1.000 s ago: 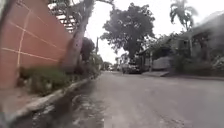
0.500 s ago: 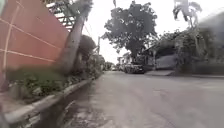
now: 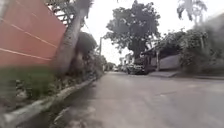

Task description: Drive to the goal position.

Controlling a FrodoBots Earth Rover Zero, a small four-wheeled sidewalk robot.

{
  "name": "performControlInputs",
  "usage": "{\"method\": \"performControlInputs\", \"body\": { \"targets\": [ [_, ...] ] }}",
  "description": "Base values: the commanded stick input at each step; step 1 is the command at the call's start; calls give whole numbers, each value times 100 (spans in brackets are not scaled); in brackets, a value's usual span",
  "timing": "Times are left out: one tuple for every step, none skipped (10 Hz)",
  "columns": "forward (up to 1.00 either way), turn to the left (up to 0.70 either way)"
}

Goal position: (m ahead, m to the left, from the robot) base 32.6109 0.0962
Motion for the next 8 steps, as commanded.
{"method": "performControlInputs", "body": {
  "targets": [
    [70,0],
    [70,0],
    [70,0],
    [70,-1],
    [70,-5],
    [70,-18],
    [70,-34],
    [70,-34]
  ]
}}
